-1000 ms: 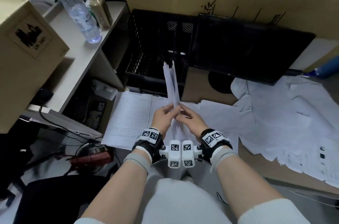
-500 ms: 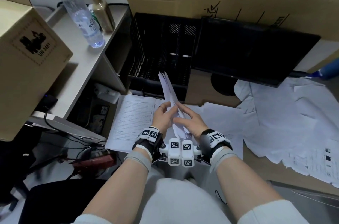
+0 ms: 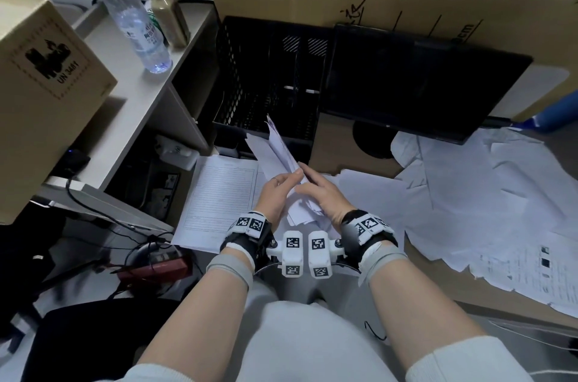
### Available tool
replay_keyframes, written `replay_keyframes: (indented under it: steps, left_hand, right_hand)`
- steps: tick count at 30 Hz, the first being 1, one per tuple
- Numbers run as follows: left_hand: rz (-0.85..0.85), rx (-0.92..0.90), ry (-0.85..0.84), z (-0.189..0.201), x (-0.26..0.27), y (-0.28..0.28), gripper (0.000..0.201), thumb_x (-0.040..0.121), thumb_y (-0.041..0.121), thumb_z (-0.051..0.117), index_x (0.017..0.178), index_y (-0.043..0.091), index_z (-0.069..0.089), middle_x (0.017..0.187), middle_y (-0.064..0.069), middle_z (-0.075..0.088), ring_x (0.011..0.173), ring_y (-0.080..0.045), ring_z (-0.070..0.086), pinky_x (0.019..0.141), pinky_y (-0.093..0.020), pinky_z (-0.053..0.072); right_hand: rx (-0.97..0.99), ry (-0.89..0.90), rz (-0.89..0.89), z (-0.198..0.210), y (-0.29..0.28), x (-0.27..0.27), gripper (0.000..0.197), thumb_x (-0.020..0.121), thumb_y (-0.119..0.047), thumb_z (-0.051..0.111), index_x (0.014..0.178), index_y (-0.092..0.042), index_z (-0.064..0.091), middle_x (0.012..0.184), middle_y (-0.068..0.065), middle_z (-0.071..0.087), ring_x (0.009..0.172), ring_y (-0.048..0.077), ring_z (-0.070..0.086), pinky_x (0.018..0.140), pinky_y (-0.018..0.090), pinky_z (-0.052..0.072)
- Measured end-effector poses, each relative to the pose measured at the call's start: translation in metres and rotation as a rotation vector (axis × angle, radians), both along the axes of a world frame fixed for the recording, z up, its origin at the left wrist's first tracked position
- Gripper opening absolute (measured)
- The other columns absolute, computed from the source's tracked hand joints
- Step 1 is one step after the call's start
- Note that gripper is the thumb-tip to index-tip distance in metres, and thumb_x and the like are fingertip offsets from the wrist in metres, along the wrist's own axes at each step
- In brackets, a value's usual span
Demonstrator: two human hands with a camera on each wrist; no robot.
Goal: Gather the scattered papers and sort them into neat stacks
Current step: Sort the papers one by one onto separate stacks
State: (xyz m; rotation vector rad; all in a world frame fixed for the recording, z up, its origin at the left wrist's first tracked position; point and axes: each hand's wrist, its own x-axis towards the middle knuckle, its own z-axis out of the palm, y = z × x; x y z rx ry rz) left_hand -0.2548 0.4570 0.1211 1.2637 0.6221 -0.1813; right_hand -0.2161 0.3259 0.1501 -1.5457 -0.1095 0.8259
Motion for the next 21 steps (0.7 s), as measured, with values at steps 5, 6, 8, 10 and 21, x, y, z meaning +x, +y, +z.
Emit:
replay_keyframes:
  steps: [5,6,8,10,21]
  left_hand:
    - [0.028,0.019,0.021,-0.002,0.000,-0.010,0.079,0.061,0.070,0.084,0.114,0.013,0.069,0.115,-0.013,0.073,0.112,-0.030,0.067,0.102,-0.050,0.050]
    - [0.025,0.022,0.017,0.001,0.000,-0.011,0.080,0.065,0.068,0.083,0.118,0.011,0.065,0.116,-0.012,0.072,0.111,-0.028,0.068,0.102,-0.048,0.052]
    - [0.038,0.028,0.009,0.007,0.001,-0.015,0.063,0.080,0.054,0.079,0.116,0.006,0.058,0.110,-0.011,0.072,0.096,-0.020,0.073,0.086,-0.036,0.060]
    - [0.042,0.014,0.014,0.007,0.002,-0.018,0.051,0.087,0.042,0.076,0.116,0.006,0.053,0.103,-0.007,0.071,0.083,-0.015,0.074,0.068,-0.026,0.058]
    - [0.195,-0.074,0.020,0.000,-0.003,-0.017,0.075,0.076,0.036,0.086,0.134,0.009,0.046,0.113,-0.015,0.072,0.091,-0.026,0.075,0.076,-0.037,0.060]
  right_hand:
    - [0.094,0.189,-0.091,0.001,-0.008,0.001,0.027,0.100,-0.018,0.044,0.119,-0.026,0.061,0.099,-0.009,0.070,0.090,0.002,0.064,0.073,0.015,0.051]
    - [0.109,0.211,-0.114,0.001,-0.011,0.000,0.023,0.100,-0.019,0.043,0.109,-0.022,0.065,0.088,-0.006,0.071,0.083,0.007,0.065,0.067,0.017,0.052]
    - [0.074,0.233,-0.128,0.007,-0.013,-0.002,0.025,0.098,-0.024,0.046,0.096,-0.011,0.067,0.077,0.004,0.070,0.072,0.017,0.065,0.062,0.022,0.052]
    - [0.035,0.243,-0.128,0.010,-0.014,-0.003,0.033,0.092,-0.035,0.051,0.099,-0.006,0.068,0.084,0.012,0.070,0.074,0.023,0.065,0.069,0.028,0.050]
    - [0.115,0.298,-0.112,0.016,-0.019,-0.007,0.041,0.088,-0.021,0.050,0.124,-0.011,0.067,0.121,0.023,0.066,0.111,0.039,0.064,0.105,0.053,0.046]
